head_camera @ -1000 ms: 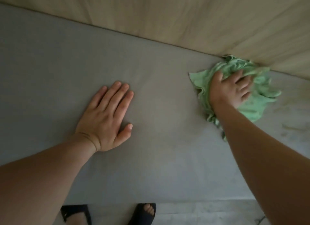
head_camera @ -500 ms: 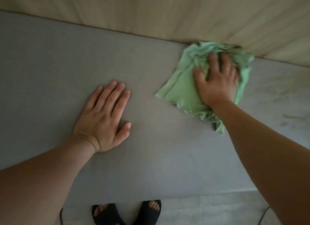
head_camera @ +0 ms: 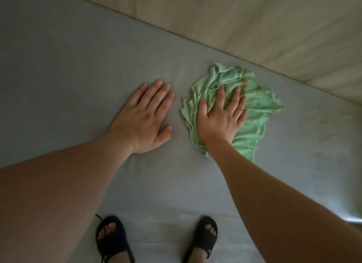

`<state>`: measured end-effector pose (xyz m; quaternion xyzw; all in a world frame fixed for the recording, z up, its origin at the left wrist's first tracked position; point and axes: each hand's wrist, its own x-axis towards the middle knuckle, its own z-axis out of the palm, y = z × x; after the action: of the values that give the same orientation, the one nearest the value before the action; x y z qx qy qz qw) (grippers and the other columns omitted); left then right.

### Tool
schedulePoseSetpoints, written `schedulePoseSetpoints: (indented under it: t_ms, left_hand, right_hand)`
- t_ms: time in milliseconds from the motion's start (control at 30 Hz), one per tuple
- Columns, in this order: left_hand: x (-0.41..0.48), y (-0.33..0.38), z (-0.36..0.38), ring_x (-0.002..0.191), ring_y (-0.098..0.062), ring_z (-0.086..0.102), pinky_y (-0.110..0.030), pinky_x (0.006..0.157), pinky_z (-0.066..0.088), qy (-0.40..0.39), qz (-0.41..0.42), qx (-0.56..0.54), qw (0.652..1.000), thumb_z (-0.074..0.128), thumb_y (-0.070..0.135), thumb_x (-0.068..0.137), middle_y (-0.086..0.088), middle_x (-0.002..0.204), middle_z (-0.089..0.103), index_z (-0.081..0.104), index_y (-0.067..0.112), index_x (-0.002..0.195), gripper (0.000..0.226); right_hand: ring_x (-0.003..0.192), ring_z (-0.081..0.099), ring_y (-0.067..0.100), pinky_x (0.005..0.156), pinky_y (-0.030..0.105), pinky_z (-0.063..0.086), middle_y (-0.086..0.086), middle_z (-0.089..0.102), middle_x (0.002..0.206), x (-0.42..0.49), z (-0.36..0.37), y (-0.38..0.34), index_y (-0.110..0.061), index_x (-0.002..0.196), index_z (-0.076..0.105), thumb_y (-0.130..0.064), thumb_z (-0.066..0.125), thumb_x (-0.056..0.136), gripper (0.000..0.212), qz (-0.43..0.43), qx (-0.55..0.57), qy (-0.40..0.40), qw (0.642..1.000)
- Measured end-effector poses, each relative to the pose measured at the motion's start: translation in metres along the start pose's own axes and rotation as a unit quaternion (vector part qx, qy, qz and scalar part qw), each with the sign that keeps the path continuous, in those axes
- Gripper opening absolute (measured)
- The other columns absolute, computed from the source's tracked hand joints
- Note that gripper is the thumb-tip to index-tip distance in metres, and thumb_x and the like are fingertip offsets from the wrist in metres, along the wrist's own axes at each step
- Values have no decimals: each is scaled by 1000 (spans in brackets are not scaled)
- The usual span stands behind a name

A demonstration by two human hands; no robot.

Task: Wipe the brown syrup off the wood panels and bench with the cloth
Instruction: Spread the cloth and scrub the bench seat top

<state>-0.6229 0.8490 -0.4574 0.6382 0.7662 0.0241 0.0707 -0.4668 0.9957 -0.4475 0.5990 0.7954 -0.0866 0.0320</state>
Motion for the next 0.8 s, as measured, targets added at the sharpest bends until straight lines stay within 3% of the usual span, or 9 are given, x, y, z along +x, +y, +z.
schedulePoseSetpoints:
  t_ms: [100, 200, 300, 400, 533, 633, 700, 800]
  left_hand:
    - [-4, -2, -19, 156, -29, 21, -52, 127, 15, -27, -23, -47, 998, 34, 54, 88, -13, 167, 29, 36, 9, 157, 83]
    - [-34, -13, -44, 133, -35, 47, -54, 113, 32, 36, -137, -108, 984, 34, 40, 80, -13, 141, 54, 61, 12, 130, 63]
    - [-81, -28, -48, 116, -39, 50, -50, 100, 36, 107, -280, -89, 950, 40, 30, 75, -18, 121, 57, 61, 11, 115, 48]
    - [-122, -25, -42, 115, -41, 49, -50, 95, 36, 117, -371, -78, 918, 46, 23, 73, -20, 119, 56, 59, 10, 112, 43]
    - [-135, -6, -46, 121, -41, 46, -52, 100, 35, 124, -456, -92, 876, 51, 24, 83, -21, 125, 54, 58, 9, 115, 36]
    - [-127, 15, -50, 127, -41, 42, -52, 102, 33, 128, -480, -100, 862, 54, 24, 90, -21, 130, 50, 57, 8, 118, 33]
    - [-117, 33, -52, 129, -40, 41, -51, 102, 33, 125, -491, -115, 855, 53, 23, 89, -21, 131, 50, 57, 9, 118, 32]
    - [-103, 55, -51, 125, -40, 45, -50, 97, 38, 117, -490, -126, 855, 53, 21, 90, -22, 125, 54, 58, 8, 114, 28]
  right_hand:
    - [159, -9, 31, 127, 55, -3, 4, -4, 174, 1, -2, 0, -42, 164, 12, -72, 28, 95, 77, -1, -4, -20, 1000]
    - [159, -12, 31, 126, 57, -5, 0, -7, 174, -2, -11, -4, -47, 163, 10, -77, 25, 94, 77, -9, -1, -46, 999]
    - [158, -15, 33, 125, 60, -6, -2, -7, 174, -6, -13, -23, -49, 162, 10, -82, 21, 91, 79, -46, -12, -65, 997]
    - [158, -16, 34, 124, 61, -7, 0, -9, 174, -40, -3, -68, -48, 162, 10, -83, 23, 89, 81, -176, -44, -88, 979]
    - [158, -17, 34, 123, 62, -9, -3, -5, 174, -119, 14, -87, -49, 161, 17, -80, 24, 91, 76, -440, -92, -120, 885]
    - [160, -3, 28, 126, 56, -3, -8, 11, 173, -130, 13, -34, -51, 158, 27, -79, 29, 93, 70, -569, -83, -111, 810]
    - [160, 5, 24, 128, 52, 4, -9, 17, 172, -102, 5, 17, -52, 158, 26, -79, 32, 93, 70, -555, -77, -87, 824]
    - [160, 3, 24, 128, 51, 6, -3, 11, 174, -47, -16, 88, -51, 161, 13, -83, 29, 91, 78, -360, -88, -65, 926]
